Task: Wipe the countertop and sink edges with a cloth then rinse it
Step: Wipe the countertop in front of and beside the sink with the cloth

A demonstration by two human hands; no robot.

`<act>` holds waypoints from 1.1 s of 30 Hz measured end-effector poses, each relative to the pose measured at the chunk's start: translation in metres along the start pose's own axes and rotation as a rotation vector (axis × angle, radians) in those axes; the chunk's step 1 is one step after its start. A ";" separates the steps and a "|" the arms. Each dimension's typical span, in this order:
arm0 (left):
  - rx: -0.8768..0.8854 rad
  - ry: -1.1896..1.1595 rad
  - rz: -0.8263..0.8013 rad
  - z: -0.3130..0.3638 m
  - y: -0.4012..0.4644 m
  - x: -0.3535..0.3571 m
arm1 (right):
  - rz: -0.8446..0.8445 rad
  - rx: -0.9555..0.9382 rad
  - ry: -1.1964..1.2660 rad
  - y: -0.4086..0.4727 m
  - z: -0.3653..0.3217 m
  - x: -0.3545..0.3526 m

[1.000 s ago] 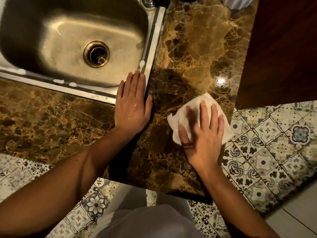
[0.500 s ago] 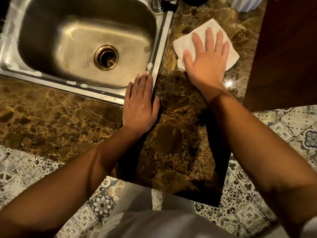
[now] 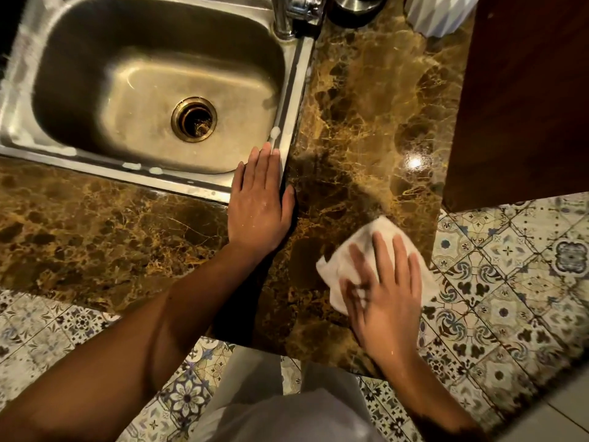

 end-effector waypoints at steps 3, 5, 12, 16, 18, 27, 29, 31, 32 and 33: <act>0.008 0.000 0.017 -0.001 -0.001 0.000 | 0.005 0.029 0.036 -0.045 0.003 0.003; 0.008 -0.002 0.018 -0.002 -0.001 0.001 | 0.013 0.027 0.008 -0.055 0.004 0.005; 0.002 0.004 0.020 -0.004 0.000 0.002 | 0.008 0.059 -0.068 0.013 0.001 0.005; 0.001 0.014 0.017 -0.003 0.000 0.002 | 0.112 0.066 0.004 0.078 -0.003 -0.002; 0.002 0.019 0.017 -0.002 0.000 0.002 | 0.159 0.067 -0.002 0.114 -0.006 -0.005; 0.007 0.029 0.000 0.000 0.000 -0.001 | 0.061 0.103 -0.019 0.244 -0.007 -0.016; 0.013 0.024 -0.004 0.001 0.000 0.000 | 0.054 0.084 -0.016 0.237 -0.008 -0.015; 0.013 0.021 0.001 0.000 0.000 -0.001 | 0.081 0.017 -0.012 0.209 -0.013 -0.015; 0.013 0.025 0.003 0.001 0.000 -0.001 | 0.098 -0.016 -0.009 0.190 -0.015 -0.016; 0.011 0.028 0.005 0.001 0.000 -0.001 | 0.095 -0.044 -0.011 0.171 -0.017 -0.014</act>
Point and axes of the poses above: each hand's wrist, its own y-axis towards the middle knuckle, its own x-axis out of the palm, z = x × y, the point moved 7 cm from there along y, towards the middle knuckle, and after that the axes turned 7 degrees about -y, right-handed, at the moved point
